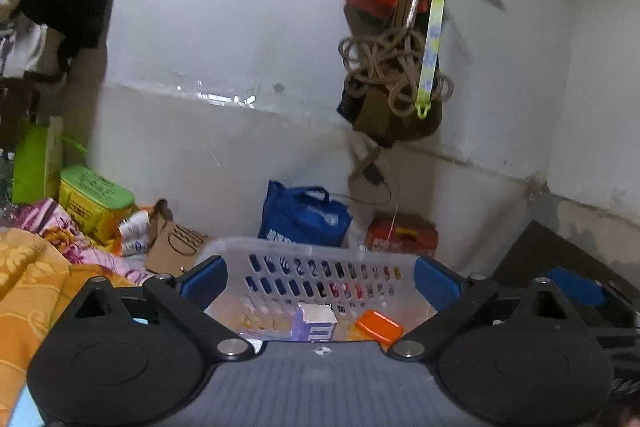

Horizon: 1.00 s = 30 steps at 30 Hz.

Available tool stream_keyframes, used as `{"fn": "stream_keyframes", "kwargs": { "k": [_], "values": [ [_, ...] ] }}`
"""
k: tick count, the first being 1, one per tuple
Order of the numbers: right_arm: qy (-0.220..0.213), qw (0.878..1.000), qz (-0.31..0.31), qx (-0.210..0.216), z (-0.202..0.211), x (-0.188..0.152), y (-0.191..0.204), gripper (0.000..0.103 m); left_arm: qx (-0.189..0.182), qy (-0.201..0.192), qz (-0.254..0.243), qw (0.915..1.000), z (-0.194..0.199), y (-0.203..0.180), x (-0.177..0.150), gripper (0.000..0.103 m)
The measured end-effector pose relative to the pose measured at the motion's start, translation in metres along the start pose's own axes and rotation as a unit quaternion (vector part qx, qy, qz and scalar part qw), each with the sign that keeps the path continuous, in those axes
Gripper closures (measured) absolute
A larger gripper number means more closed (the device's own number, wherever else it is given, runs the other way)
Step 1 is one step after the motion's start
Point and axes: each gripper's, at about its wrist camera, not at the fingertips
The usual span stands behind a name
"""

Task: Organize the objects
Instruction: 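Lift both items over the basket and release them inside, then grasp the white milk carton with the right gripper while the left gripper grasps the KENT pack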

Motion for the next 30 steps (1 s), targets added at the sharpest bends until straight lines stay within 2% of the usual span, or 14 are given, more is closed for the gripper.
{"fn": "stream_keyframes", "kwargs": {
  "k": [2,5,8,11,13,15,18,22,26,28,30],
  "values": [
    [-0.003,1.000,-0.018,-0.013,0.019,-0.006,0.003,0.000,-0.006,-0.007,-0.010,0.9999,0.017,-0.001,0.002,0.002],
    [0.003,0.998,-0.066,-0.009,0.042,-0.027,0.005,0.000,-0.024,-0.011,-0.024,0.9994,0.050,0.000,-0.010,0.000],
    [0.050,0.994,-0.096,0.010,0.045,-0.053,0.013,0.000,-0.042,0.013,-0.021,0.9988,0.070,0.008,-0.034,0.000],
    [0.108,0.994,-0.017,0.017,0.032,-0.074,0.039,0.000,-0.017,0.071,-0.039,0.9966,0.070,0.015,-0.070,0.000],
    [0.128,0.991,0.030,0.014,0.026,-0.086,0.054,0.000,0.012,0.110,-0.059,0.9921,0.065,0.020,-0.096,0.001],
    [0.150,0.988,0.044,0.019,0.020,-0.094,0.063,0.000,0.027,0.134,-0.061,0.9888,0.062,0.030,-0.110,0.001],
    [0.185,0.981,0.055,0.013,0.008,-0.101,0.071,0.000,0.040,0.158,-0.038,0.9858,0.059,0.049,-0.119,0.001],
    [0.205,0.977,0.050,-0.002,-0.002,-0.105,0.068,0.000,0.050,0.171,-0.037,0.9833,0.056,0.058,-0.125,0.001],
    [0.213,0.976,0.041,-0.015,-0.009,-0.114,0.070,0.000,0.053,0.165,-0.040,0.9841,0.060,0.058,-0.126,0.001],
    [0.214,0.975,0.049,-0.013,-0.011,-0.117,0.073,0.004,0.049,0.166,-0.038,0.9842,0.060,0.057,-0.127,0.001],
    [0.218,0.974,0.053,-0.012,-0.011,-0.120,0.073,0.016,0.048,0.169,-0.046,0.9834,0.059,0.054,-0.129,0.001]
  ]
}}
Point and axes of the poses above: each gripper's, at about its wrist camera, not at the fingertips, and z roughly against the way its jaws point, y to its left, x to its top, and after that the axes turned 5 degrees about z, right-handed
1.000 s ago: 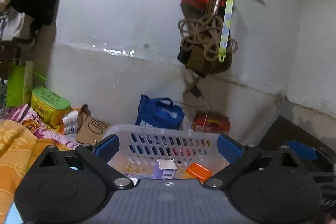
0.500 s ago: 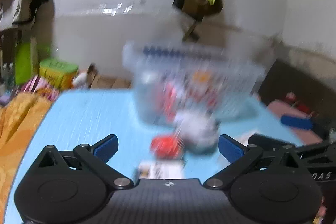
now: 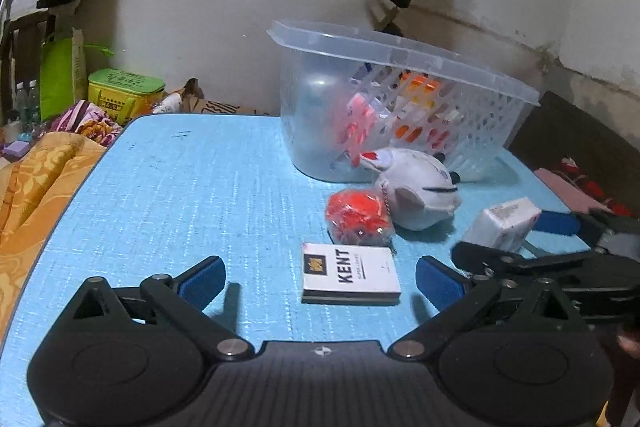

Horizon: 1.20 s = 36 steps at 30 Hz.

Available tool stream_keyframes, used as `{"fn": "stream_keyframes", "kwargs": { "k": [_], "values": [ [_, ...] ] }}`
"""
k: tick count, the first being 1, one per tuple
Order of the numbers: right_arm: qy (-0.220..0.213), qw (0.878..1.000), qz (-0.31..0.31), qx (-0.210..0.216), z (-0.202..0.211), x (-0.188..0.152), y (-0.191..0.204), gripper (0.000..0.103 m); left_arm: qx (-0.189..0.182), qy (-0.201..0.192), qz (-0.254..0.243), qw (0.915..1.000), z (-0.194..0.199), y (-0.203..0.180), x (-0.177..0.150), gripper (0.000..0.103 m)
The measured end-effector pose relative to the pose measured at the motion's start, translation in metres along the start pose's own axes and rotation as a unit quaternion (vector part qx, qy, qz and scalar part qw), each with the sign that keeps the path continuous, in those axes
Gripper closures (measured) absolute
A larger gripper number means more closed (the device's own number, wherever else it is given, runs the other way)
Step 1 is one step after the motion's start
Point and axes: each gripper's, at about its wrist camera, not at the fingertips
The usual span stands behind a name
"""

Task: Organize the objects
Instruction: 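Grasp the white milk carton with the right gripper while the left gripper grasps the KENT pack, then lift the milk carton and KENT pack and carry both over the basket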

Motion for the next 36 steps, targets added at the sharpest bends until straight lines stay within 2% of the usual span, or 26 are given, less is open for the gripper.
{"fn": "stream_keyframes", "kwargs": {
  "k": [2,3,10,14,17,18,19,26,36],
  "values": [
    [0.005,1.000,-0.010,0.007,0.001,-0.002,-0.006,0.028,0.004,0.002,-0.011,0.9999,-0.002,-0.004,-0.002,0.001],
    [0.006,1.000,-0.018,0.015,0.003,-0.003,-0.011,0.029,0.005,0.004,-0.014,0.9999,-0.003,-0.006,-0.003,0.001],
    [-0.007,0.999,-0.049,0.019,0.020,-0.002,-0.034,0.030,0.030,0.005,-0.037,0.9989,-0.009,-0.020,-0.007,0.001],
    [-0.016,0.998,-0.062,0.019,0.030,-0.002,-0.045,0.030,0.052,0.013,-0.049,0.9974,-0.016,-0.030,-0.010,0.005],
    [-0.016,0.997,-0.067,0.024,0.030,-0.002,-0.048,0.030,0.060,0.006,-0.056,0.9966,-0.017,-0.032,-0.011,0.021],
    [-0.016,0.997,-0.066,0.026,0.030,-0.002,-0.048,0.030,0.058,0.003,-0.057,0.9967,-0.016,-0.033,-0.011,0.037],
    [-0.015,0.998,-0.064,0.027,0.030,-0.002,-0.047,0.030,0.052,0.002,-0.059,0.9969,-0.014,-0.033,-0.010,0.043],
    [-0.024,0.997,-0.061,0.031,0.037,0.001,-0.053,0.030,0.053,-0.024,-0.063,0.9963,0.001,-0.030,-0.011,0.043],
    [-0.044,0.995,-0.079,0.030,0.049,0.007,-0.068,0.030,0.023,-0.054,-0.068,0.9960,0.021,-0.041,-0.004,0.043]
  ]
}}
Point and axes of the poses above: each gripper's, at about its wrist camera, not at the fingertips, and z roughly against the way its jaws point, y to its left, x to its top, and after that the axes turned 5 degrees about z, right-handed
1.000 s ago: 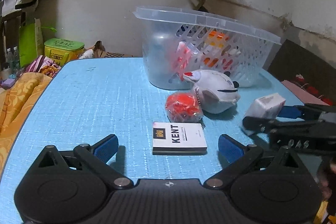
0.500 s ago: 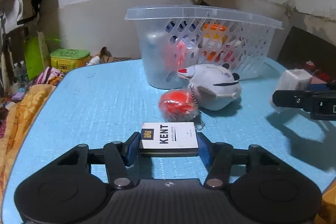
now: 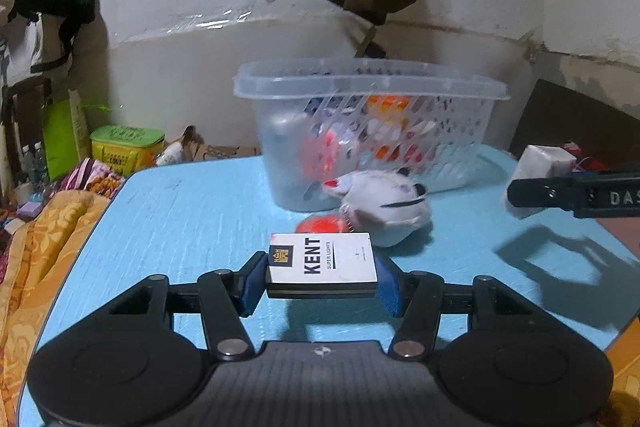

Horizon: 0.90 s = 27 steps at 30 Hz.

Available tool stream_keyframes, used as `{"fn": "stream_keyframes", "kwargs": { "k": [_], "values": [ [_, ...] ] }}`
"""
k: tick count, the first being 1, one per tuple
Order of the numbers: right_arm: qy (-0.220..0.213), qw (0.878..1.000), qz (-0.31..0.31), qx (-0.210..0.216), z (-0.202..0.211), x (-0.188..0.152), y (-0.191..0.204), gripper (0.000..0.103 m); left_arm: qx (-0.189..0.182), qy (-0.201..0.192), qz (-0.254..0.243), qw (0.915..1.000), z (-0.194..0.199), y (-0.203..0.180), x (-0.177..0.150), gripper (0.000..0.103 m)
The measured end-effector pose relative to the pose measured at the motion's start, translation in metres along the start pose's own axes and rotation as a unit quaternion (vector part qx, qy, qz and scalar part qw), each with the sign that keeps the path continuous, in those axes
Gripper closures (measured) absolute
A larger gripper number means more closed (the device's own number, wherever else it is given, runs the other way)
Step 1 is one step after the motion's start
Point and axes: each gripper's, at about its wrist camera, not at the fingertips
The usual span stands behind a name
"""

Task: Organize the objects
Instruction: 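Lift the milk carton and KENT pack and carry both over the basket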

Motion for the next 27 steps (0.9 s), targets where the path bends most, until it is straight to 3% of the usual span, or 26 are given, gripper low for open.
{"fn": "stream_keyframes", "kwargs": {
  "k": [16,27],
  "values": [
    [-0.019,1.000,0.019,0.001,0.014,0.004,0.001,0.030,0.001,-0.035,0.023,0.9991,0.016,0.012,0.011,0.043],
    [-0.027,0.999,0.030,0.002,0.017,0.003,0.007,0.030,-0.007,-0.057,0.012,0.9983,0.025,0.009,0.012,0.043]
  ]
}}
Point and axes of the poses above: each gripper's, at about its wrist camera, not at the fingertips, and z roughly against the way its jaws point, y to its left, x to its top, and after that the axes turned 5 degrees about z, right-handed
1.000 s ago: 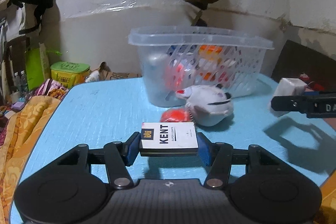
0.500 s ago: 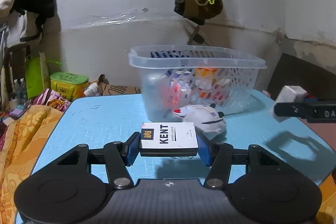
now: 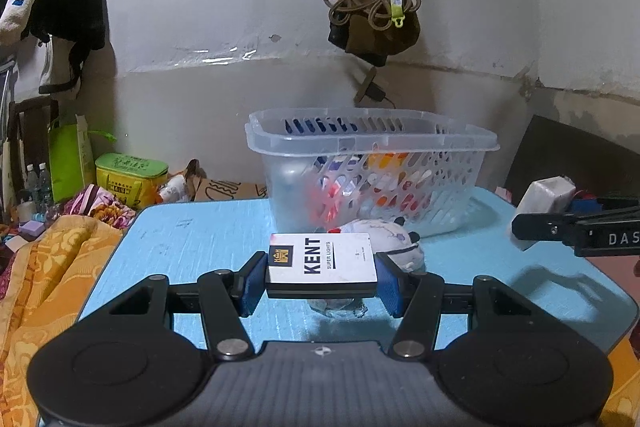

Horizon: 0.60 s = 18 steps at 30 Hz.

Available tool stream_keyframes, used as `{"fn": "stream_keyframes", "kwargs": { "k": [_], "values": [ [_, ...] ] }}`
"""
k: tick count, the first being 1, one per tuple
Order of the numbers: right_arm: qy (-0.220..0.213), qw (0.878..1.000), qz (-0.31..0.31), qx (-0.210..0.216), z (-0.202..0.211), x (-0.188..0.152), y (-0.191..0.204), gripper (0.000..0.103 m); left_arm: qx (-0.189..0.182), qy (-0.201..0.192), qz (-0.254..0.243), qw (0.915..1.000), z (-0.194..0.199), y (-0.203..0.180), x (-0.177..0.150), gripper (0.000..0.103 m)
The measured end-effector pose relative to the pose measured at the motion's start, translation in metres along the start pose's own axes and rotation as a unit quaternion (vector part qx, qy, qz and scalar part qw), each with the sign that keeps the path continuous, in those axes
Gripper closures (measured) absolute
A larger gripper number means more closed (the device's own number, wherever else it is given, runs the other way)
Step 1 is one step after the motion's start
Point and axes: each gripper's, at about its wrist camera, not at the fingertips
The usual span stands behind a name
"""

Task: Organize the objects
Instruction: 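Lift the milk carton and KENT pack and carry both over the basket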

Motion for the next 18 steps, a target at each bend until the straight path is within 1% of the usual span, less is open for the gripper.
{"fn": "stream_keyframes", "kwargs": {
  "k": [5,10,15,18],
  "values": [
    [-0.010,1.000,-0.004,0.002,0.006,0.003,-0.002,0.030,-0.001,-0.013,0.005,0.9999,0.006,0.001,0.003,0.043],
    [-0.020,1.000,-0.005,0.002,0.011,0.007,-0.003,0.030,-0.003,-0.017,0.008,0.9998,0.010,0.000,0.005,0.043],
    [-0.041,0.999,-0.001,-0.001,0.019,0.017,-0.004,0.030,-0.003,-0.025,0.011,0.9996,0.015,0.001,0.008,0.043],
    [-0.055,0.998,-0.006,0.006,0.023,0.024,-0.009,0.030,-0.004,-0.030,0.023,0.9993,0.017,0.002,0.016,0.043]
  ]
}}
Point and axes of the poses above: each gripper's, at about its wrist camera, not at the fingertips, and z roughly against the way its jaws point, y to its left, x to its top, and after that the axes turned 5 degrees about z, right-handed
